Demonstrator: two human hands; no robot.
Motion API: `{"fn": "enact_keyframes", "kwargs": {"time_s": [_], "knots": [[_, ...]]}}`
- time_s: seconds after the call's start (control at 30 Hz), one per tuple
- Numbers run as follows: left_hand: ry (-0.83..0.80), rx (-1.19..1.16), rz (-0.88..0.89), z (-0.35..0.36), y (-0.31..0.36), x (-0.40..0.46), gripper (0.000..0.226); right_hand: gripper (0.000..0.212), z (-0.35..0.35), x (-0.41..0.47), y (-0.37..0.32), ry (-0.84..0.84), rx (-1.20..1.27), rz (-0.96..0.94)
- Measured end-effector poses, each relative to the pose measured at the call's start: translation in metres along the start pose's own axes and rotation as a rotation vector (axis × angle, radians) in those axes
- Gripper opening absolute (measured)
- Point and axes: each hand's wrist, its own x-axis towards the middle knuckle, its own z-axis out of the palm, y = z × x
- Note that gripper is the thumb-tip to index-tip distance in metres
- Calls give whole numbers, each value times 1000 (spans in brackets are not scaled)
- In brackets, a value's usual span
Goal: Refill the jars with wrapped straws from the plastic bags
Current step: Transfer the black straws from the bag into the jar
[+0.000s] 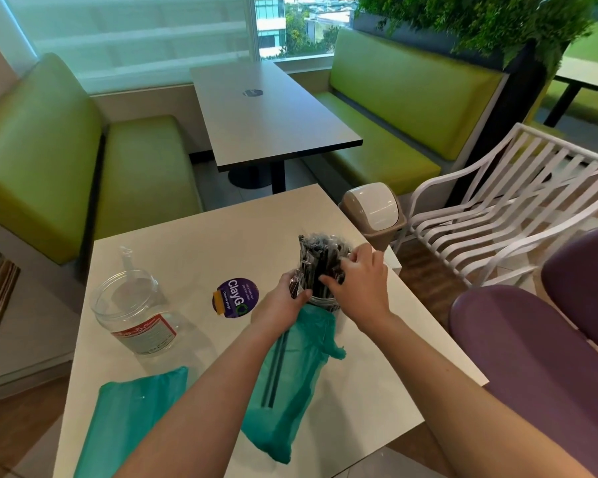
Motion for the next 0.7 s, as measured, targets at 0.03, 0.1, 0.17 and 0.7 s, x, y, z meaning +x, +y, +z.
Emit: {"fn": "enact_keyframes", "kwargs": {"time_s": [0.03,0.1,0.17,0.7], "knots": [[1,3,-1,0,0,0,63,50,-2,0,-2,21,0,-2],[2,3,2,1,0,0,63,67,-7,2,-5,83,79,-19],[1,-1,3,1,-1,1,63,82,-11,6,-5,143,213,-123],[3,0,-6,1,-1,1,61,35,7,5,-1,12,116,-164]]}}
